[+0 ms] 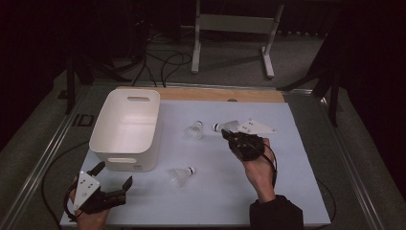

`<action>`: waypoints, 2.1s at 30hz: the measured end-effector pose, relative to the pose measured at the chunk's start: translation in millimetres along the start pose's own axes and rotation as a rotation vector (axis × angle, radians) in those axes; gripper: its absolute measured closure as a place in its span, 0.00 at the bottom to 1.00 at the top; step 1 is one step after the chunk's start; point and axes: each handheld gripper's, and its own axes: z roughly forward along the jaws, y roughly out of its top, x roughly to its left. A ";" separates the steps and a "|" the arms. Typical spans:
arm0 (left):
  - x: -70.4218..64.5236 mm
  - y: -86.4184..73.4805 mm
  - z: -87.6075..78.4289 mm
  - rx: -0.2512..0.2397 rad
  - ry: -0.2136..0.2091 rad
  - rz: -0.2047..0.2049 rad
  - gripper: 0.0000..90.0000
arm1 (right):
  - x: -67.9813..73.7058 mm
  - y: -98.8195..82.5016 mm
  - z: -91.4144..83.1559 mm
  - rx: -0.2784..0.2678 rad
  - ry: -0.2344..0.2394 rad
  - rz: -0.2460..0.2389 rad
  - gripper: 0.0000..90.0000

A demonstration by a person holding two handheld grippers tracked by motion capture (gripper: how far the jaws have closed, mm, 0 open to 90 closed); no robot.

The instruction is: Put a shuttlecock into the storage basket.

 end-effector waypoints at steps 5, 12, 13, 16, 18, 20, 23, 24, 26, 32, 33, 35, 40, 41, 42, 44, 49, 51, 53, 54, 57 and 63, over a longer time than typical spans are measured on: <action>0.0 0.0 0.1 -0.001 0.000 -0.001 0.00 | 1.9 5.1 0.6 -0.003 0.002 -0.004 0.99; 0.0 0.0 -0.1 0.000 0.000 0.000 0.00 | 3.6 11.5 1.3 -0.012 0.009 -0.012 0.99; 0.1 0.1 -0.1 -0.001 0.000 0.000 0.00 | 4.0 12.4 1.5 -0.012 0.009 -0.008 0.99; 0.0 0.0 0.0 0.001 0.000 0.001 0.00 | 4.5 15.1 1.9 -0.020 0.008 -0.015 0.99; -0.2 0.1 -0.1 0.000 0.000 0.001 0.00 | 5.1 16.7 2.3 -0.024 0.010 -0.014 0.99; -0.2 0.1 0.0 0.001 -0.001 0.002 0.00 | 5.8 18.6 2.9 -0.025 0.010 -0.017 0.99; -0.1 0.1 0.0 0.001 -0.001 0.002 0.00 | 6.1 21.4 4.0 -0.028 0.011 -0.020 0.99; -0.2 0.1 0.0 0.000 -0.001 0.002 0.00 | 6.1 22.4 4.3 -0.027 0.013 -0.019 0.99; -0.2 0.1 0.0 0.001 -0.001 0.003 0.00 | 6.1 23.9 5.4 -0.031 0.012 -0.020 0.99; -0.3 0.1 -0.1 0.000 -0.001 0.003 0.00 | 6.4 28.1 8.9 -0.029 0.015 -0.026 0.99; -0.3 0.1 -0.1 0.000 -0.001 0.003 0.00 | 6.7 28.9 9.4 -0.030 0.015 -0.020 0.99; -0.2 0.2 -0.2 0.000 -0.001 0.003 0.00 | 6.4 30.7 10.7 -0.034 0.022 -0.020 0.99; -0.1 0.2 -0.3 -0.001 -0.001 0.002 0.00 | 6.6 34.6 13.3 -0.035 0.023 -0.026 0.99; -0.1 0.2 -0.3 -0.002 -0.001 0.002 0.00 | 6.5 35.3 13.9 -0.037 0.021 -0.029 0.99; -0.1 0.2 -0.4 -0.001 -0.001 0.003 0.00 | 6.6 35.9 14.3 -0.038 0.020 -0.032 0.99; -0.2 0.2 -0.3 -0.002 -0.001 0.002 0.00 | 6.8 37.4 15.0 -0.037 0.021 -0.030 0.99; -0.1 0.2 -0.4 -0.002 0.000 0.002 0.00 | 7.0 42.7 17.3 -0.043 0.024 -0.039 0.99; 0.0 0.2 -0.5 -0.003 0.000 0.002 0.00 | 7.1 44.9 18.4 -0.047 0.022 -0.044 0.99; 0.1 0.2 -0.5 -0.003 0.000 0.002 0.00 | 7.3 47.1 19.5 -0.047 0.022 -0.047 0.99; 0.1 0.2 -0.5 -0.003 0.000 0.002 0.00 | 7.4 47.8 20.1 -0.044 0.023 -0.050 0.99; 0.1 0.2 -0.5 -0.003 0.000 0.002 0.00 | 7.3 50.5 22.7 -0.045 0.026 -0.057 0.99; 0.3 0.2 -0.6 -0.004 0.000 0.001 0.00 | 5.9 55.7 26.0 -0.049 0.040 -0.054 0.99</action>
